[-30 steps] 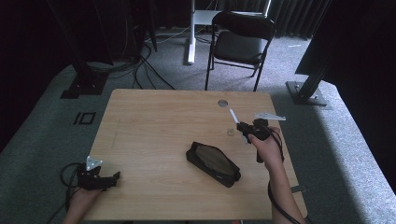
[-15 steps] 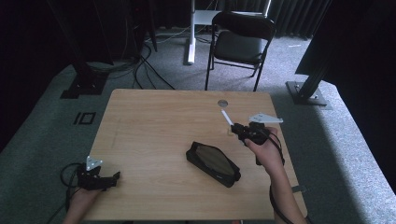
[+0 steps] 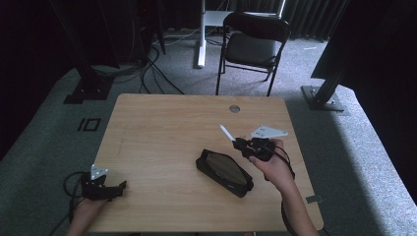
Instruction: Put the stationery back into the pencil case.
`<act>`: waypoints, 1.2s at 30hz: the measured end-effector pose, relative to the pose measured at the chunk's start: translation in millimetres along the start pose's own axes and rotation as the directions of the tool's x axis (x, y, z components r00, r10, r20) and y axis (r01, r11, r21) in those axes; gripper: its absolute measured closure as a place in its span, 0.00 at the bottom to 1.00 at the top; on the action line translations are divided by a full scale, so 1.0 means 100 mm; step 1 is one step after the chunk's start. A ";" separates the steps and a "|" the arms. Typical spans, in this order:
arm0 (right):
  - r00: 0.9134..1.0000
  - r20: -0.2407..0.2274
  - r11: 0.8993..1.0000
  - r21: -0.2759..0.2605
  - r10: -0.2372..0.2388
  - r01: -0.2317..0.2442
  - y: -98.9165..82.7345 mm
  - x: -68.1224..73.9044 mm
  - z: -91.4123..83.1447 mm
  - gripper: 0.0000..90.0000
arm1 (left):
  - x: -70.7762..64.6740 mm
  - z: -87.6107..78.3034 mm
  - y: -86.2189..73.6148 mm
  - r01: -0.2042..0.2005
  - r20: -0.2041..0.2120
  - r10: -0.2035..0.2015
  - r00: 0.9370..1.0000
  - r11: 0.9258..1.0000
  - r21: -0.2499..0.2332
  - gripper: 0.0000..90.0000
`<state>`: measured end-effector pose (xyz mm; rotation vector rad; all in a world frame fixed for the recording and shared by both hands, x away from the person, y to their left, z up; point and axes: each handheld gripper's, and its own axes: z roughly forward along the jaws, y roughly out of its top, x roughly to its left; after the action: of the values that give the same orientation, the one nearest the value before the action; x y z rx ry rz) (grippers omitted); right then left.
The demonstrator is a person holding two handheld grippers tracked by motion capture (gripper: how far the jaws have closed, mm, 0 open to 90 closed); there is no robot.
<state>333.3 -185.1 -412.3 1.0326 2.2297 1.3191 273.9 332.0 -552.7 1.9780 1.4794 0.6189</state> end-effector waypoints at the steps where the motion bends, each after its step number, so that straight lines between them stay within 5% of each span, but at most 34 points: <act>1: 1.000 -0.012 1.000 0.008 -0.008 0.008 -0.01 0.01 0.01 0.87 | 0.00 0.00 0.00 0.001 0.000 -0.001 1.000 1.000 0.000 0.00; 20: 0.987 -0.153 0.993 0.095 -0.055 0.070 -0.17 0.18 0.17 0.87 | 0.00 0.00 0.00 0.003 0.001 -0.003 1.000 1.000 0.000 0.00; 36: 0.978 -0.189 0.968 0.213 -0.094 0.134 -0.26 0.18 0.38 0.87 | 0.00 0.00 0.00 0.003 0.001 -0.003 1.000 1.000 0.001 0.00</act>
<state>333.4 -156.8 -453.0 0.8719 2.5790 1.1697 273.8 331.8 -552.7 1.9763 1.4815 0.6165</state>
